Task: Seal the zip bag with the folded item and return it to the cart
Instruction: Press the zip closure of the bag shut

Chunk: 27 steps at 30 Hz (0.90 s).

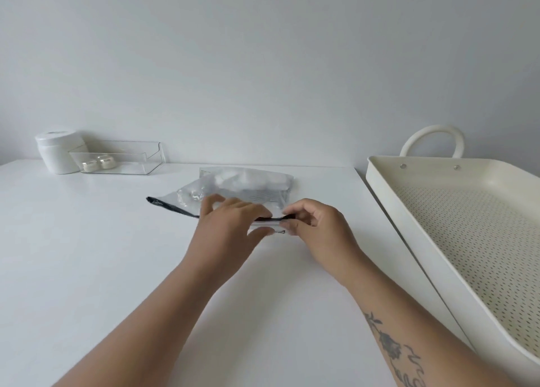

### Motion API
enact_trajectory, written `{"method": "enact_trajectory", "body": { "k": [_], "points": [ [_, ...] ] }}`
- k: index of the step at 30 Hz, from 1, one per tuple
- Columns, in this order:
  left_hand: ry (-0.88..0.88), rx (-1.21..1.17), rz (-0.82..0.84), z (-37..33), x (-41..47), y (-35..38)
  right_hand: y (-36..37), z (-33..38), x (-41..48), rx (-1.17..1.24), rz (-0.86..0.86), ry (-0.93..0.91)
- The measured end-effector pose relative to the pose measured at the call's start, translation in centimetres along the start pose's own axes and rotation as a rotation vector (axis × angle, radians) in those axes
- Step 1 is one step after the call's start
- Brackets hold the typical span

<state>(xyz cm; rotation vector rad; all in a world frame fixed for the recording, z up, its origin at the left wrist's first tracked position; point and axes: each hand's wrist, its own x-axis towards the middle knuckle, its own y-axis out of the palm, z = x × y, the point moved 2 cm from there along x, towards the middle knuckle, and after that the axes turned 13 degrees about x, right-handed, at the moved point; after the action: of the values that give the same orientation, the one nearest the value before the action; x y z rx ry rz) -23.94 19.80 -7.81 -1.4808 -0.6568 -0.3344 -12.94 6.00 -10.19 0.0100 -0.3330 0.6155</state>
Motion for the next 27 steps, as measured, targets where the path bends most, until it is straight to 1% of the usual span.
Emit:
{"method": "enact_trajectory", "body": {
  "k": [2, 4, 8, 12, 16, 19, 23, 27],
  "points": [
    [-0.103, -0.156, 0.050, 0.8, 0.0, 0.4, 0.0, 0.1, 0.0, 0.119, -0.006, 0.057],
    [-0.178, -0.249, 0.087, 1.4, -0.1, 0.7, 0.0, 0.3, -0.1, 0.154, 0.010, 0.081],
    [-0.165, -0.331, 0.142, 1.6, -0.3, 1.1, 0.3, 0.5, -0.3, 0.100, 0.062, 0.072],
    [-0.114, -0.423, 0.130, 0.8, -0.2, 1.0, 0.7, 0.2, -0.3, 0.056, 0.118, 0.083],
    [-0.121, -0.422, 0.180, 0.7, -0.2, 1.5, 0.8, 0.2, -0.3, 0.020, 0.167, 0.056],
    [-0.082, -0.395, 0.191, 0.6, -0.3, 1.5, 1.0, -0.1, -0.3, -0.079, 0.192, 0.054],
    [-0.056, -0.334, 0.216, 0.6, -0.2, 1.6, 1.2, -0.4, -0.2, -0.173, 0.192, 0.011],
    [-0.077, -0.289, 0.270, 1.0, -0.2, 1.8, 0.8, -0.4, -0.2, -0.185, 0.184, 0.033]
  ]
}}
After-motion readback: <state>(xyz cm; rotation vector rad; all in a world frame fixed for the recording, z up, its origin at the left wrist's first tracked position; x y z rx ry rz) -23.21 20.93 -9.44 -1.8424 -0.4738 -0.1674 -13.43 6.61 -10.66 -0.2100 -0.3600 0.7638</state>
